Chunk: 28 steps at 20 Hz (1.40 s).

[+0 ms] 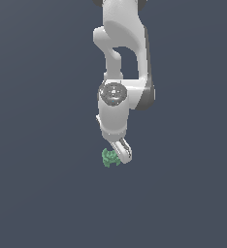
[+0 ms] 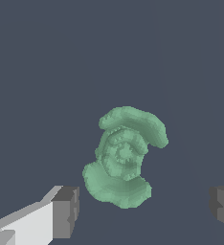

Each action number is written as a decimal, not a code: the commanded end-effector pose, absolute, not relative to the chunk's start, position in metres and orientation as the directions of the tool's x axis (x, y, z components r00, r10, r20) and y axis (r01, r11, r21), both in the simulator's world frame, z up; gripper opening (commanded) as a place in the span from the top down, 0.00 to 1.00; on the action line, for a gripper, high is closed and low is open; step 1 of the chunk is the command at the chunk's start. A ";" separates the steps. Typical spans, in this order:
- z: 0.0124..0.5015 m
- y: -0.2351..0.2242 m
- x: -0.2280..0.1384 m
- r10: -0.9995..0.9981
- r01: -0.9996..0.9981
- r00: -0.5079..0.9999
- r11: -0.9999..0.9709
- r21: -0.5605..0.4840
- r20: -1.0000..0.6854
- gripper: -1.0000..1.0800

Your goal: Pick up the object and move it to a goal position.

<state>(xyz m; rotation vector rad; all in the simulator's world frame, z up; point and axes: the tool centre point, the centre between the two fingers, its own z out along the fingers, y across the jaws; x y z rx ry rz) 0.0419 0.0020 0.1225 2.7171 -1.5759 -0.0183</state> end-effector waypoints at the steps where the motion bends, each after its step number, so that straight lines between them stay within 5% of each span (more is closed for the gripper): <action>1: 0.120 0.000 0.045 -0.902 -0.902 0.431 -0.431 0.005 -0.008 0.04; 13: 0.114 -0.007 0.055 -0.974 -0.974 0.228 -0.228 0.001 -0.001 0.04; 28: 0.086 -0.008 0.055 -0.979 -0.979 0.204 -0.204 0.000 0.000 0.04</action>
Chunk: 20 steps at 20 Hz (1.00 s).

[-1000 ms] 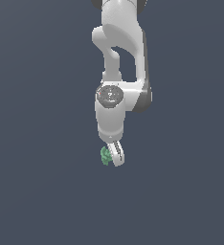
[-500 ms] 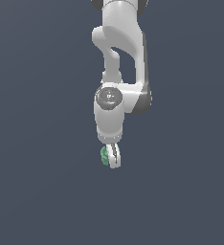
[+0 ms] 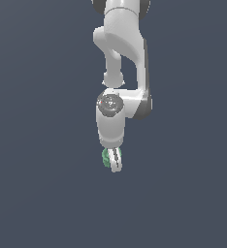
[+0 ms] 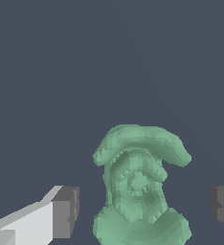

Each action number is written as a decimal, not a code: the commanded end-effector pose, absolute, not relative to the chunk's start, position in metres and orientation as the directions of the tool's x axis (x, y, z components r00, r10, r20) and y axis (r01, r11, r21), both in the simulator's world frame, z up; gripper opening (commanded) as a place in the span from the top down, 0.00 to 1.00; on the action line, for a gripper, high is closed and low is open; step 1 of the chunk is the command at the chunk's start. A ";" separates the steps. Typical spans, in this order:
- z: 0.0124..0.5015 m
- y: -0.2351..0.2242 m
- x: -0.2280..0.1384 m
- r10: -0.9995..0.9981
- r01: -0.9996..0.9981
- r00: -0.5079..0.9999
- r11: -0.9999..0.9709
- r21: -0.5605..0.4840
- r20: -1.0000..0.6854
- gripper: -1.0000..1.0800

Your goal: Pick up the object and move it to a goal position.

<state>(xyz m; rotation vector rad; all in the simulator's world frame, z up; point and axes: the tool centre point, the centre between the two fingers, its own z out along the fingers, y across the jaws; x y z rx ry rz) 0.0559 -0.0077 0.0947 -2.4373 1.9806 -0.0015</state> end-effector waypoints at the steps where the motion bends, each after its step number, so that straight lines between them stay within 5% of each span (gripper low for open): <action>1: 0.080 -0.008 0.055 -0.979 -0.979 0.203 -0.203 0.000 0.000 0.04; 9: 0.064 -0.008 0.056 -0.979 -0.979 0.202 -0.202 0.000 0.000 0.04; 10: 0.064 -0.008 0.056 -0.979 -0.979 0.202 -0.202 0.000 0.000 1.00; 20: 0.064 -0.008 0.056 -0.979 -0.979 0.202 -0.202 0.000 0.000 1.00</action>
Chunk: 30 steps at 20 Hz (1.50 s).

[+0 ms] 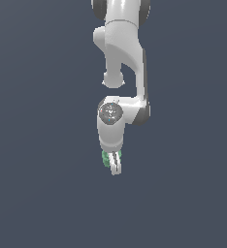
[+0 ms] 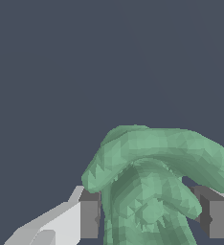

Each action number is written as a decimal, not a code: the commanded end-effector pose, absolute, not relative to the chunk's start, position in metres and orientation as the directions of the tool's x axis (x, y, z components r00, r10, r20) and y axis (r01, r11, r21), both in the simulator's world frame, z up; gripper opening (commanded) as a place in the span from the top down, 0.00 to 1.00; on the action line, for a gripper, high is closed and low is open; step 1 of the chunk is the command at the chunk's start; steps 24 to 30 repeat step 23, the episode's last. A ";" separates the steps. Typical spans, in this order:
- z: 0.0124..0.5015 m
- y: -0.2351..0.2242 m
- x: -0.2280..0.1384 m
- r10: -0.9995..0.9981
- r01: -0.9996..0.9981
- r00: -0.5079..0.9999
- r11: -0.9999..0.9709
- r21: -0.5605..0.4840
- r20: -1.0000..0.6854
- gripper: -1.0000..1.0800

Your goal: Pick up the object and move it to a goal position.

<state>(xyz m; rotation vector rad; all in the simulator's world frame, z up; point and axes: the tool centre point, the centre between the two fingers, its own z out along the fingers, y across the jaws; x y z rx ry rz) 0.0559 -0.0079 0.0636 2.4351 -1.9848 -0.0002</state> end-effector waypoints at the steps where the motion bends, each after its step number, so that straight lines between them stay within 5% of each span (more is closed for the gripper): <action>1: 0.064 -0.008 0.056 -0.979 -0.979 0.202 -0.202 0.000 0.000 1.00; 30: 0.115 -0.048 0.022 -0.979 -0.979 0.202 -0.202 0.000 -0.001 1.00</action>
